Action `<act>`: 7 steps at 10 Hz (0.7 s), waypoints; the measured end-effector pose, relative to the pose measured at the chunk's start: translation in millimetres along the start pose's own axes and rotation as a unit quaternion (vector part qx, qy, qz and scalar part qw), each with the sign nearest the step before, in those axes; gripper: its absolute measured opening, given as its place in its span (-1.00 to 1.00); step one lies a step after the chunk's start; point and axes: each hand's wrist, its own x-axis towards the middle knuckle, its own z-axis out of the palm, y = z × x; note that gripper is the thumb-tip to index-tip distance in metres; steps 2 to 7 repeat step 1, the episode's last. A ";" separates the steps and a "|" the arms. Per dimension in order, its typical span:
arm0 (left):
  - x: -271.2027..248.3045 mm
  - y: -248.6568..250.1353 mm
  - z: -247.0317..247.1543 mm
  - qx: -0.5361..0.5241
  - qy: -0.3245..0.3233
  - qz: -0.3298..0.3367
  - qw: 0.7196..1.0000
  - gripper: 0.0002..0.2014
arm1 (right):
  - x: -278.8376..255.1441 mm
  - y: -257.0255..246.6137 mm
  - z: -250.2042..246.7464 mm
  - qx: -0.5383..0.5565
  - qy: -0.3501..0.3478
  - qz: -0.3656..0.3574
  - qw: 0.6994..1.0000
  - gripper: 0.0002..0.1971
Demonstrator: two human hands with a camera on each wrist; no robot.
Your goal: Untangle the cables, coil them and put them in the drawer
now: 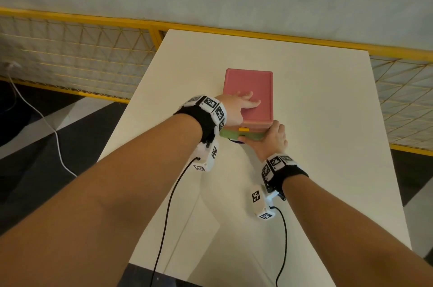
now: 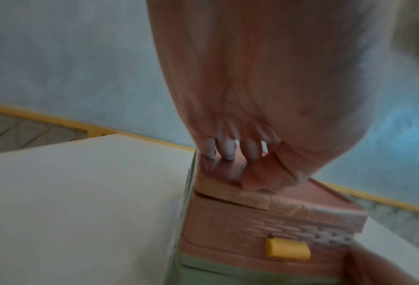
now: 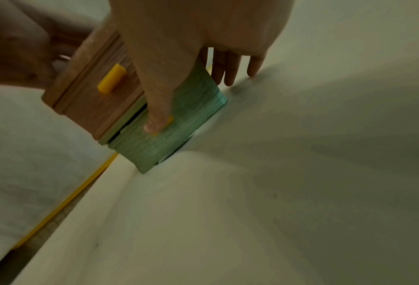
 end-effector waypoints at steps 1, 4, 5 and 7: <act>-14.5 -8.1 -1.2 -0.164 0.106 0.000 0.981 -0.34 | 2.0 3.3 -17.5 0.006 -0.014 -0.031 0.999 -0.12; -14.5 -8.1 -1.2 -0.164 0.106 0.000 0.981 -0.34 | 2.0 3.3 -17.5 0.006 -0.014 -0.031 0.999 -0.12; -14.5 -8.1 -1.2 -0.164 0.106 0.000 0.981 -0.34 | 2.0 3.3 -17.5 0.006 -0.014 -0.031 0.999 -0.12; -14.5 -8.1 -1.2 -0.164 0.106 0.000 0.981 -0.34 | 2.0 3.3 -17.5 0.006 -0.014 -0.031 0.999 -0.12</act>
